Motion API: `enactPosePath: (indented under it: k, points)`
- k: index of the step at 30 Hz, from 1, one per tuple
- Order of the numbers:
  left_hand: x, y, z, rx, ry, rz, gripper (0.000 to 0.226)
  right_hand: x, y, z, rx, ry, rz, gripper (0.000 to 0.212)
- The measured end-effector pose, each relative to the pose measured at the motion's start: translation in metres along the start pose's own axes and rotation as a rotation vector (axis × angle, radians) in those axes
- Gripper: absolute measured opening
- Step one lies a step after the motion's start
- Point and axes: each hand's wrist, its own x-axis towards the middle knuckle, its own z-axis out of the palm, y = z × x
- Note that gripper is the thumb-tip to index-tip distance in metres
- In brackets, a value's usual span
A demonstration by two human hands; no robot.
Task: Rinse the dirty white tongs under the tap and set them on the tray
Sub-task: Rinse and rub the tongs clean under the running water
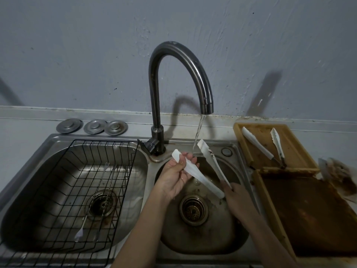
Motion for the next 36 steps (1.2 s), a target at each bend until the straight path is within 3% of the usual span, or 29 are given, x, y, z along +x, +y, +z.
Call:
enactPosePath:
  k: [5, 8, 11, 14, 16, 19, 23, 25, 26, 28, 32, 36]
  points:
    - [-0.001, -0.001, 0.004, 0.030, -0.051, 0.023, 0.022, -0.009, -0.005, -0.002, -0.055, 0.059, -0.137, 0.041]
    - [0.002, -0.004, 0.006, 0.054, -0.045, 0.039, 0.024, -0.014, -0.008, -0.003, -0.218, 0.044, -0.188, 0.038]
    - [0.003, -0.008, 0.014, 0.142, -0.048, 0.093, 0.024, -0.010, -0.004, 0.002, -0.393, 0.105, -0.261, 0.057]
    - [0.002, -0.008, 0.019, 0.393, 0.013, 0.146, 0.017, -0.004, -0.003, 0.004, -0.411, 0.104, -0.302, 0.037]
    - [0.002, -0.002, 0.015, 0.573, 0.048, 0.116, 0.012, -0.001, -0.002, 0.006, -0.257, 0.083, -0.278, 0.024]
    - [-0.002, 0.006, 0.004, 0.722, 0.047, -0.035, 0.025, 0.007, -0.004, 0.006, 0.158, 0.049, -0.020, 0.036]
    - [-0.013, 0.000, -0.008, 0.805, 0.042, -0.213, 0.016, 0.012, -0.015, 0.004, 0.807, -0.188, 0.402, 0.042]
    - [-0.013, -0.009, -0.009, 0.876, 0.029, -0.236, 0.009, 0.011, -0.021, 0.007, 0.995, -0.312, 0.485, 0.040]
    - [-0.011, -0.015, -0.009, 0.883, 0.018, -0.222, 0.023, 0.009, -0.022, 0.009, 1.020, -0.366, 0.492, 0.041]
    - [-0.011, -0.023, -0.003, 0.842, 0.008, -0.156, 0.043, 0.009, -0.025, 0.014, 1.018, -0.430, 0.492, 0.043]
    - [-0.006, -0.029, 0.005, 0.763, 0.083, 0.047, 0.018, 0.009, -0.032, 0.016, 1.000, -0.474, 0.466, 0.043]
    - [-0.004, -0.027, 0.002, 0.647, 0.216, 0.034, 0.014, 0.018, -0.026, 0.025, 0.496, -0.279, 0.240, 0.050]
